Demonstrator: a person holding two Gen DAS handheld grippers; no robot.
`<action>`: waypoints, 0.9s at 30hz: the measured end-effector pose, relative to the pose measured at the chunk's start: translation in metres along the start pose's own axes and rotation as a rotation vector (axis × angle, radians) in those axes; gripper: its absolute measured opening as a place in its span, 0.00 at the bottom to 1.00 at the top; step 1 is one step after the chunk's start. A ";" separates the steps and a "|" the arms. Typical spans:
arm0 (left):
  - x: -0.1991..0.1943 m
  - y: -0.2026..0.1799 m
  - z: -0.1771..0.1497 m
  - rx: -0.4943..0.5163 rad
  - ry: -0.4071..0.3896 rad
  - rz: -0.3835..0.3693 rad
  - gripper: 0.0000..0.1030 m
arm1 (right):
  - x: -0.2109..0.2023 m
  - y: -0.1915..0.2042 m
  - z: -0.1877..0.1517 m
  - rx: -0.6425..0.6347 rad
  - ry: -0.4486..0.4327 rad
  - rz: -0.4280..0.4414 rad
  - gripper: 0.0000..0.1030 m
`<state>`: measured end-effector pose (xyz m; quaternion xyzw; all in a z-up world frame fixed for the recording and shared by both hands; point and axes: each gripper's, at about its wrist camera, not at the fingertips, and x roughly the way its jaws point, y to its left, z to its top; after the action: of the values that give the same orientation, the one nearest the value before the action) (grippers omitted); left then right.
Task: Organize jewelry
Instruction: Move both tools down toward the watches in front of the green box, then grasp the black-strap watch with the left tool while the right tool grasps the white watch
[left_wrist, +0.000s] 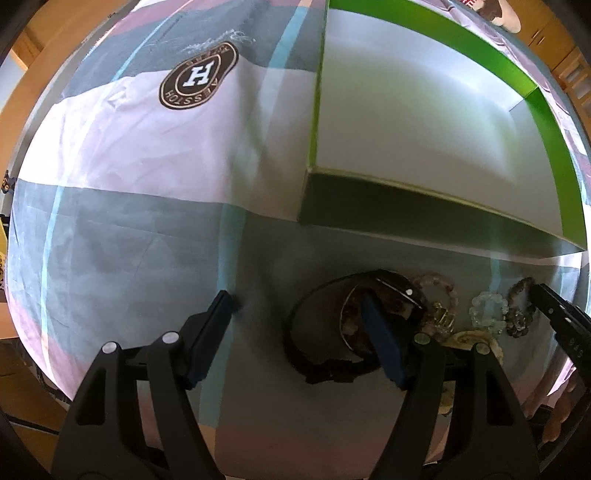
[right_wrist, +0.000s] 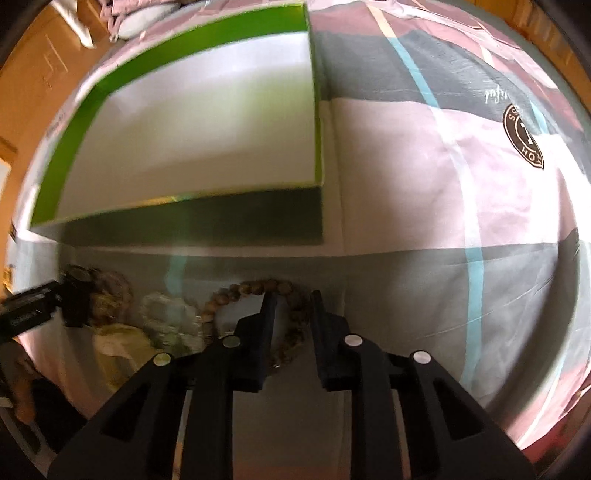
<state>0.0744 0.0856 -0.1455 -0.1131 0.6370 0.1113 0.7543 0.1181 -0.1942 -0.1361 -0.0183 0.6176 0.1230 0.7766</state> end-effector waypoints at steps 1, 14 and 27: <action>0.001 -0.002 0.000 0.003 0.001 0.003 0.69 | -0.002 0.001 0.002 0.004 -0.009 0.004 0.21; 0.005 0.002 0.007 0.026 -0.001 -0.050 0.54 | -0.031 0.088 -0.025 -0.367 -0.042 0.223 0.24; -0.009 0.033 0.013 0.000 0.028 -0.109 0.40 | -0.016 0.094 -0.050 -0.506 -0.021 0.197 0.36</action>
<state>0.0753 0.1211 -0.1358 -0.1491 0.6406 0.0684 0.7501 0.0474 -0.1147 -0.1211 -0.1503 0.5581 0.3484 0.7379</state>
